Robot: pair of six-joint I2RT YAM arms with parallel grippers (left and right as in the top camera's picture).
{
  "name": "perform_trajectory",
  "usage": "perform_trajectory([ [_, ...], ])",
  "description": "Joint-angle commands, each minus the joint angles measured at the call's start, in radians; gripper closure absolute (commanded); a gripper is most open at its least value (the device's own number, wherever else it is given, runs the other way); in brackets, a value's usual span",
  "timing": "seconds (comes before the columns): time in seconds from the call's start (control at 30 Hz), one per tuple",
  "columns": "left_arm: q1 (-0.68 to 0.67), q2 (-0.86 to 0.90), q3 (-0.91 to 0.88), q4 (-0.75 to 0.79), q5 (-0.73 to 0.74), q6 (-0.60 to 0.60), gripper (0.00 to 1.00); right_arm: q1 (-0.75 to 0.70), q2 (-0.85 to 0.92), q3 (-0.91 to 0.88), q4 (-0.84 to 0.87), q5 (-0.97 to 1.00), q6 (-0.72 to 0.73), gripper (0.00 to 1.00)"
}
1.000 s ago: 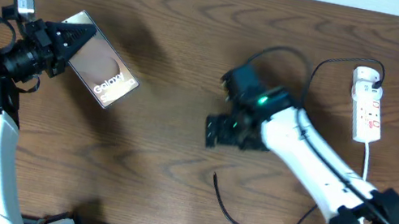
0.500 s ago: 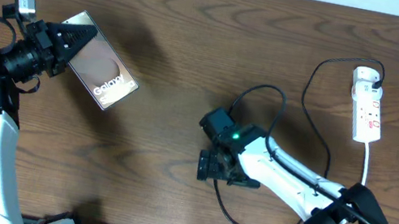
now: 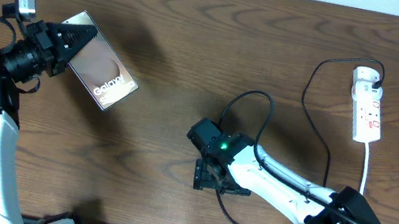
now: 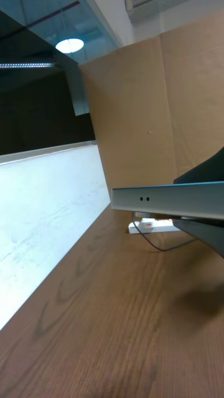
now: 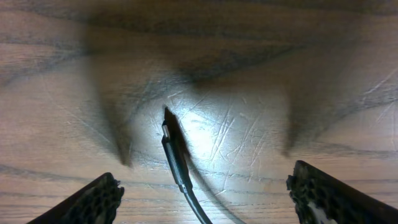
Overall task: Plug charger to phone and switch on socket
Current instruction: 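Lower the right gripper and grasp the black cable's connector end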
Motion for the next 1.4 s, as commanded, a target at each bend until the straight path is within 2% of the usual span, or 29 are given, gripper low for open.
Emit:
perform_trajectory([
  [0.0, -0.002, -0.004, 0.003, 0.007, 0.032, 0.014, 0.93, 0.006, 0.002, -0.007, -0.008, 0.02, 0.018, 0.19],
  [0.13, -0.002, -0.004, 0.003, 0.003, 0.032, 0.014, 0.93, 0.006, 0.002, -0.011, -0.014, 0.021, 0.017, 0.27],
  [0.43, -0.002, -0.004, -0.005, 0.003, 0.032, 0.014, 0.92, 0.006, 0.003, -0.044, 0.0, 0.013, 0.016, 0.34],
  [0.67, -0.002, -0.004, -0.007, 0.004, 0.031, 0.014, 0.93, 0.006, 0.003, -0.048, 0.0, -0.037, -0.062, 0.37],
  [0.9, -0.002, -0.004, -0.007, 0.003, 0.032, 0.014, 0.92, 0.006, 0.003, -0.05, 0.001, -0.037, -0.096, 0.59],
  [1.17, -0.002, -0.004, -0.007, 0.003, 0.032, 0.014, 0.93, 0.006, 0.003, -0.053, 0.018, -0.036, -0.123, 0.67],
  [1.37, -0.002, -0.004, -0.007, 0.003, 0.032, 0.014, 0.93, 0.006, 0.003, -0.053, 0.043, -0.037, -0.172, 0.67],
])
